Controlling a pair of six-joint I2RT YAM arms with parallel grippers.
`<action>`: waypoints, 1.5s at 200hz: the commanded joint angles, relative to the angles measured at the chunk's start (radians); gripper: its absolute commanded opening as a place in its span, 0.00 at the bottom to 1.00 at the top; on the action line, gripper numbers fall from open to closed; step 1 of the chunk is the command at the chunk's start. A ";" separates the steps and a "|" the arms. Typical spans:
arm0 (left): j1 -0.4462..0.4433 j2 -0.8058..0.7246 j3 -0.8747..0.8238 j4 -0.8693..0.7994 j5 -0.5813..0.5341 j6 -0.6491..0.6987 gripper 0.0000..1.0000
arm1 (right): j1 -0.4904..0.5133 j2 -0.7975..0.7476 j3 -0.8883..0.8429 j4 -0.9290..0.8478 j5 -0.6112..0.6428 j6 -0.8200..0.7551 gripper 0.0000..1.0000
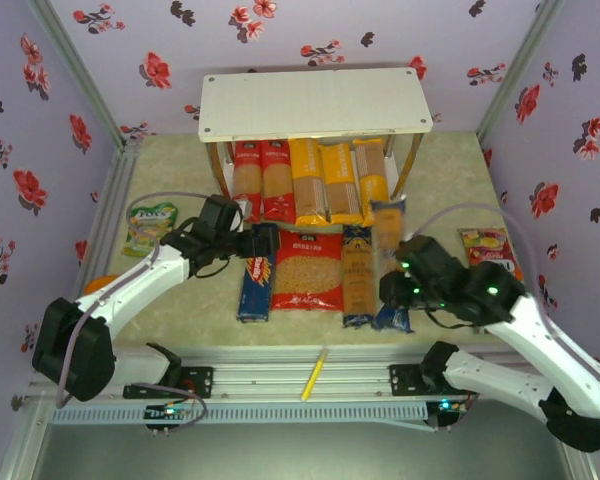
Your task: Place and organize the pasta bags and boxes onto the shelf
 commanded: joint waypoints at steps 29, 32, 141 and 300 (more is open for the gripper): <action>0.030 -0.047 0.050 -0.034 0.030 0.036 1.00 | 0.006 0.051 0.281 0.236 0.476 -0.260 0.07; 0.032 -0.048 0.051 -0.036 0.031 0.036 1.00 | 0.005 0.057 0.291 0.265 0.492 -0.286 0.07; 0.092 -0.074 0.064 -0.057 0.045 0.050 1.00 | -0.355 0.586 0.822 0.618 0.365 -0.778 0.09; 0.138 -0.038 0.093 -0.080 0.060 0.039 1.00 | -0.533 0.987 1.150 0.311 0.057 -0.782 0.17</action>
